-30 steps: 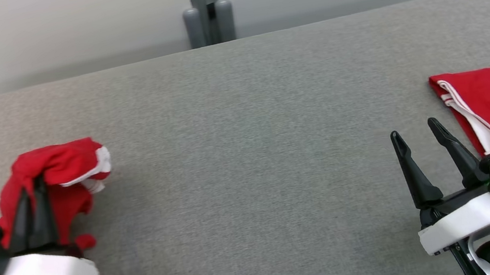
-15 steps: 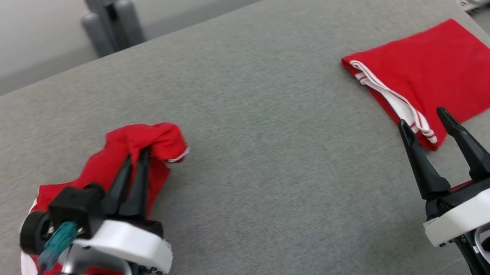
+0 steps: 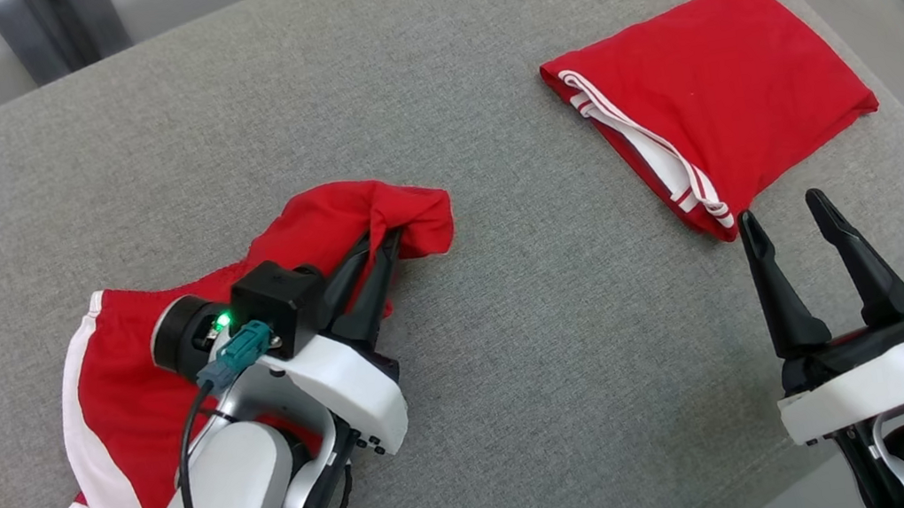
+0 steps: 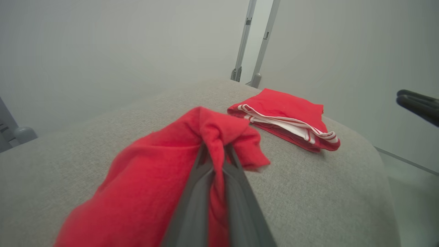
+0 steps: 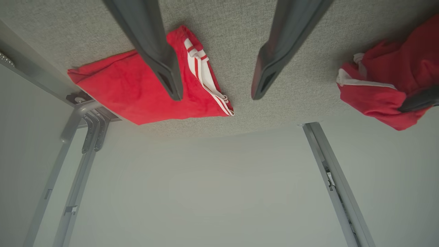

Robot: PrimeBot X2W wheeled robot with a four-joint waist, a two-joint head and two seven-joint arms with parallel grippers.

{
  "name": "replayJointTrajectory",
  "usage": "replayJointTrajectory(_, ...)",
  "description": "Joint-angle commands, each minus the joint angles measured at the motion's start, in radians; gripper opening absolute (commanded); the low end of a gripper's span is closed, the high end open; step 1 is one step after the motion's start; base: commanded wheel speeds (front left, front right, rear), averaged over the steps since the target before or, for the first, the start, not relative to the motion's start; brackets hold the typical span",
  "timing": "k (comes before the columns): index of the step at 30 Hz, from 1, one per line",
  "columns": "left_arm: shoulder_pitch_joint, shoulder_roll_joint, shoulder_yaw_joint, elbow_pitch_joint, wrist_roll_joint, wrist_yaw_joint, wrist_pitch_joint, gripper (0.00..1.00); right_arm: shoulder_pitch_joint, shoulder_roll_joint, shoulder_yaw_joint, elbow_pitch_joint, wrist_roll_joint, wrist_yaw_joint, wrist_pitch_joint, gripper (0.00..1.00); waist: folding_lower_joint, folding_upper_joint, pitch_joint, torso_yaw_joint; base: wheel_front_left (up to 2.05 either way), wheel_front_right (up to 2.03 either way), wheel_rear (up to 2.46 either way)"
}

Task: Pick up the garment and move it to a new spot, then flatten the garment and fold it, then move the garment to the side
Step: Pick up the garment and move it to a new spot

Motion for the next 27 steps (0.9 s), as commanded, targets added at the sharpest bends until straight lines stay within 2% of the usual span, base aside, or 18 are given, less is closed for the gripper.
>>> replayJointTrajectory(1,-0.015,0.003,0.0,0.007,-0.005,-0.007,-0.005,0.0,-0.017,-0.002,0.001,0.001,0.007,0.0,-0.009,1.0,0.0,-0.0001,0.005,0.0,0.0,0.0,0.0)
replayJointTrajectory(2,-0.019,-0.004,-0.004,0.015,-0.007,-0.012,-0.011,0.62,-0.018,-0.002,0.0,0.007,0.009,0.0,-0.012,1.0,0.0,-0.0001,0.006,0.004,0.0,0.0,0.0)
replayJointTrajectory(3,-0.021,-0.008,-0.011,0.027,-0.005,-0.019,-0.01,1.0,-0.018,-0.002,0.0,0.013,0.013,0.0,-0.016,1.0,0.0,-0.0001,0.006,0.009,0.0,0.0,0.0)
replayJointTrajectory(7,-0.006,-0.026,-0.017,0.031,-0.025,-0.034,-0.053,1.0,-0.021,-0.002,-0.005,0.028,0.015,0.0,-0.024,1.0,0.0,-0.0001,-0.008,0.039,0.0,0.0,0.0)
replayJointTrajectory(10,0.019,-0.024,0.003,0.011,-0.039,-0.026,-0.098,1.0,-0.023,-0.003,-0.011,0.038,0.012,0.0,-0.026,1.0,0.0,-0.0001,-0.025,0.073,0.0,0.0,0.0)
replayJointTrajectory(14,0.054,-0.006,0.055,-0.024,-0.046,0.016,-0.158,1.0,-0.017,-0.003,-0.024,0.042,0.001,0.0,-0.022,1.0,0.0,-0.0001,-0.05,0.134,0.0,0.0,0.0)
replayJointTrajectory(21,0.104,0.062,0.182,-0.063,-0.057,0.097,-0.226,1.0,-0.014,-0.003,-0.035,0.038,-0.017,0.0,0.001,1.0,0.0,-0.0001,-0.084,0.232,0.0,0.0,0.0)
replayJointTrajectory(27,0.174,0.108,0.282,-0.093,-0.082,0.139,-0.258,1.0,-0.002,-0.003,-0.042,0.041,-0.032,0.0,0.02,1.0,0.0,-0.0001,-0.12,0.29,0.0,0.0,0.0)
